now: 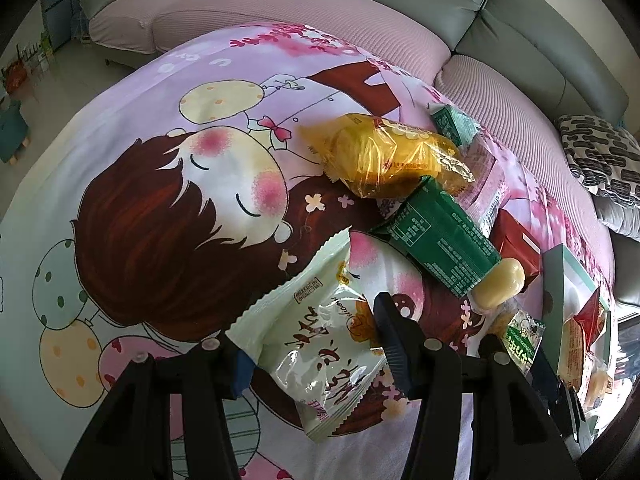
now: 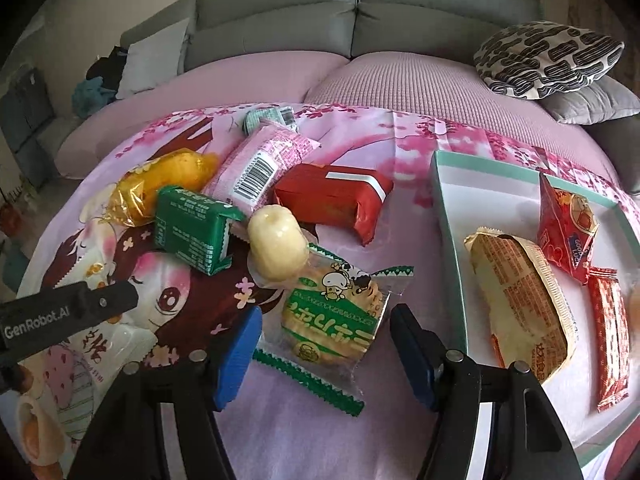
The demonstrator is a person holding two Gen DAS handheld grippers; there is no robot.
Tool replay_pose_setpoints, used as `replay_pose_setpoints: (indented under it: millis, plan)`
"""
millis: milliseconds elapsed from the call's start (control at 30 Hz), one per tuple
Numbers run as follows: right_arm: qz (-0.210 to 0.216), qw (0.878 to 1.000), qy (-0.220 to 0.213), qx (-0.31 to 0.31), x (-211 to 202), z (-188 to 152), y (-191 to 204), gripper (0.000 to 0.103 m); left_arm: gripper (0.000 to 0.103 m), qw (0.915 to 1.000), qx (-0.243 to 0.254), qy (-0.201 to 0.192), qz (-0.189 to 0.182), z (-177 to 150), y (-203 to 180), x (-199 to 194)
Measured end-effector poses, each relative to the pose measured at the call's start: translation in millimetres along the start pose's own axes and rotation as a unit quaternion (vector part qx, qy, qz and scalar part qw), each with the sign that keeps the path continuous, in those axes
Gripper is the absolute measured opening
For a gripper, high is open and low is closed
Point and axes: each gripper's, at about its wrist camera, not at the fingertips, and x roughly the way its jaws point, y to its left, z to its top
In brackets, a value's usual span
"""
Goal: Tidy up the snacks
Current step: 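Grasp the green-wrapped bun with the right gripper while the left gripper holds the white bag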
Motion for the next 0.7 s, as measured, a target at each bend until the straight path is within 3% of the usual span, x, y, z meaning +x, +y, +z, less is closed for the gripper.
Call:
replay_pose_setpoints:
  millis: [367,700]
  plan:
    - [-0.027,1.000,-0.006,-0.005,4.7,1.3,4.6,0.070,0.056,1.0000,0.000,0.000,0.000,-0.1,-0.6,0.2]
    - [-0.056,0.998,-0.001,-0.022,6.6,-0.5,3.7,0.053,0.056,1.0000,0.002,0.001,0.001,-0.2,-1.1,1.1]
